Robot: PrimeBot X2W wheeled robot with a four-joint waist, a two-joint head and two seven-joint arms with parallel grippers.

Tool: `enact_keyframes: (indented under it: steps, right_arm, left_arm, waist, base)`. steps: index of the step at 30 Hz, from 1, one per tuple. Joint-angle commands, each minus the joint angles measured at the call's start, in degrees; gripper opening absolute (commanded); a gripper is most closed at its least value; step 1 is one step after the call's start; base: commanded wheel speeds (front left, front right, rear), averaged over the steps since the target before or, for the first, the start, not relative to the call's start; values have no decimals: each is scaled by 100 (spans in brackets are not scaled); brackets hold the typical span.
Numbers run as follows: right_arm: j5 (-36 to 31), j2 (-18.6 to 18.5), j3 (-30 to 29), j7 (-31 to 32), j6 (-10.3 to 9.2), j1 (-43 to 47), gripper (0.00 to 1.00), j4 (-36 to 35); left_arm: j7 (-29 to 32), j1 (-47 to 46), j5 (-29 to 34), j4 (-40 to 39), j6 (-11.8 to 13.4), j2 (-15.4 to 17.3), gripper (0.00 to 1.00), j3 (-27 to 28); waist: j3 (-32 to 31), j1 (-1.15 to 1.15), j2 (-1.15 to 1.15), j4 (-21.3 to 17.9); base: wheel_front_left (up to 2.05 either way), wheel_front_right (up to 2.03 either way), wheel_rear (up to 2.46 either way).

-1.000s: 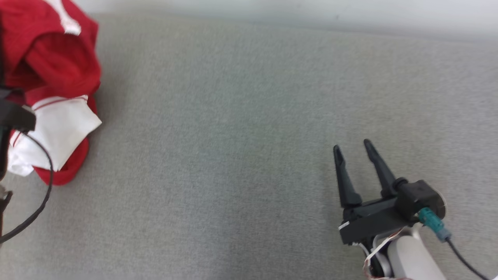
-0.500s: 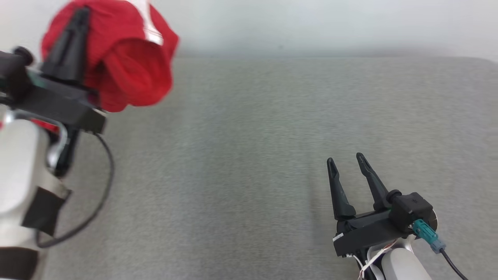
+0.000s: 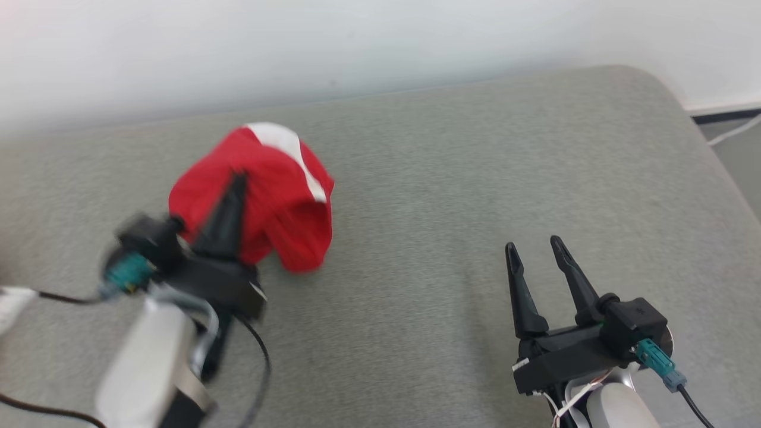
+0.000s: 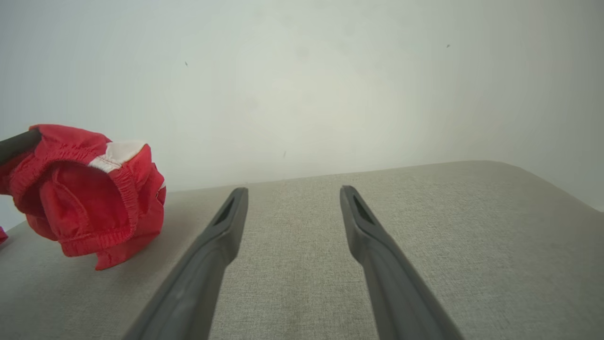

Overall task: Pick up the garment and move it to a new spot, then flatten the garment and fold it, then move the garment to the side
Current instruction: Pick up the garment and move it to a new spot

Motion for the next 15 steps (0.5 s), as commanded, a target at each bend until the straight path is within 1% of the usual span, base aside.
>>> enact_keyframes:
  steps: [1,5,6,7,8,11,15]
  right_arm:
    - [-26,-13,-13,-5,2,55,100,-1]
    - [-23,-32,-18,-5,2,75,100,-10]
    - [-20,-34,-33,-5,2,77,100,-14]
    - [-20,-32,-32,-5,2,78,100,-10]
    - [-21,-28,-30,-5,2,80,100,-5]
    - [-19,-20,-23,-5,2,90,100,16]
    - [0,-17,-45,-5,2,134,100,28]
  left_arm:
    - [-26,197,77,75,-25,-73,0,-15]
    - [-26,639,179,273,-105,-384,0,-142]
    - [-26,719,223,274,-108,-435,15,-163]
    - [-26,808,252,279,-125,-472,40,-168]
    - [-26,912,266,290,-139,-503,100,-167]
    - [-26,1127,368,357,-151,-561,100,-246]
    - [-26,1328,459,334,-101,-587,100,-195]
  waist:
    - [-14,0,0,-248]
    - [-23,0,0,-370]
    - [-23,0,0,-382]
    - [-31,0,0,-395]
    - [-38,0,0,-405]
    - [-82,0,0,-418]
    - [-157,0,0,-377]
  base:
    - [0,0,0]
    - [0,0,0]
    - [0,0,0]
    - [0,0,0]
    - [0,0,0]
    - [0,0,0]
    - [0,0,0]
